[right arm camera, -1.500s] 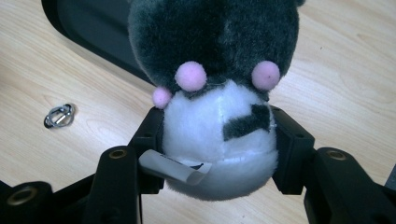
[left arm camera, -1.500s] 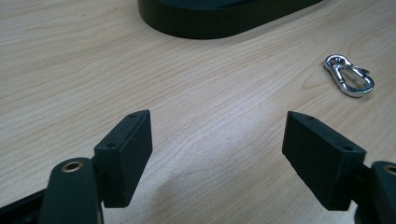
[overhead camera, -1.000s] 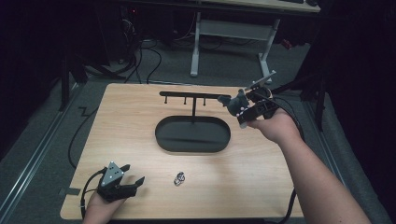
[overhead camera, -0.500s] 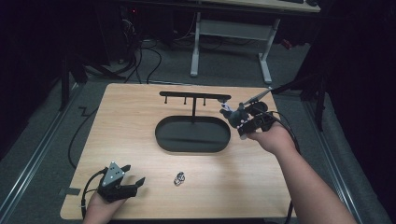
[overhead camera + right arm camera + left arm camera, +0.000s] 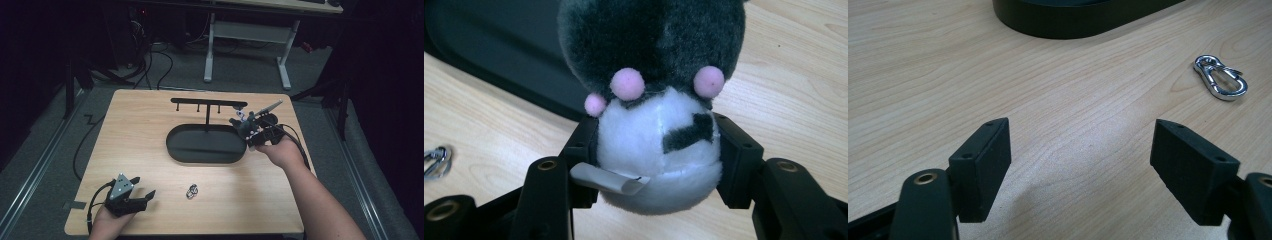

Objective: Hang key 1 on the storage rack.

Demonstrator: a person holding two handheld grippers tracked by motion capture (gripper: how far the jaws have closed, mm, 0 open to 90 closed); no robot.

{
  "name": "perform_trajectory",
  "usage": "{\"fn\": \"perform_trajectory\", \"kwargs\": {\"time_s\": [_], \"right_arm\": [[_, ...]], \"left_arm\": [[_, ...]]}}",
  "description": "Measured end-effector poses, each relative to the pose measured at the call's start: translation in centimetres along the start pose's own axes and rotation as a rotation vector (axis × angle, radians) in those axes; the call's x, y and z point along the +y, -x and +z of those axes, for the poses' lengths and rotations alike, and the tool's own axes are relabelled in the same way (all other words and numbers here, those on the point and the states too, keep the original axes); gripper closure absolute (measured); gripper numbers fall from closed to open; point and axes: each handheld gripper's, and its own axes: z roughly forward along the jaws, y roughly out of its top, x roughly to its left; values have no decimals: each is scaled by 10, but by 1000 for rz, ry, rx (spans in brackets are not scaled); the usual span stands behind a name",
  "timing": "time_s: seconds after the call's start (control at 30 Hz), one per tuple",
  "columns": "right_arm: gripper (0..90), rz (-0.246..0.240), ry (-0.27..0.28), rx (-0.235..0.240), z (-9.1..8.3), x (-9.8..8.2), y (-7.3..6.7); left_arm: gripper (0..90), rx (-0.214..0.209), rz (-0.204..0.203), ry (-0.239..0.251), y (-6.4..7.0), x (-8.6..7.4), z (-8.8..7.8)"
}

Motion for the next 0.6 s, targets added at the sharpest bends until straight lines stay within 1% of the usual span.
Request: {"fn": "perform_trajectory", "kwargs": {"time_s": [0.03,0.07,0.1,0.2,0.23,0.3,0.33,0.37,0.4,0.43,0.47,0.53,0.6], "right_arm": [[462,-1,-1,-6,2,0,0],[462,-1,-1,-6,2,0,0],[460,8,3,-2,7,1,0],[449,11,-4,-2,12,2,-1],[438,13,-9,-4,13,2,-1],[387,18,-9,-2,17,2,0],[387,18,-9,-2,17,2,0],[339,21,-7,-1,17,1,0],[324,25,-3,2,17,1,0],[324,25,-3,2,17,1,0],[323,26,9,9,16,-1,0],[323,28,11,11,15,-2,0],[333,25,22,12,12,-9,0]], "left_arm": [[250,0,0,0,0,0,0],[250,0,1,-1,0,0,0],[250,0,1,-1,0,0,0],[250,-1,1,-1,0,0,0],[250,-1,-1,-1,-1,0,0],[250,-1,-1,-1,-1,0,0],[250,-1,-1,-2,-1,0,0],[250,-1,0,-2,0,0,0],[250,-2,1,-3,0,0,1],[250,-2,1,-3,0,0,1],[250,-2,2,-3,0,0,1],[250,-4,1,-4,0,0,1],[250,-6,4,-8,0,0,1]]}}
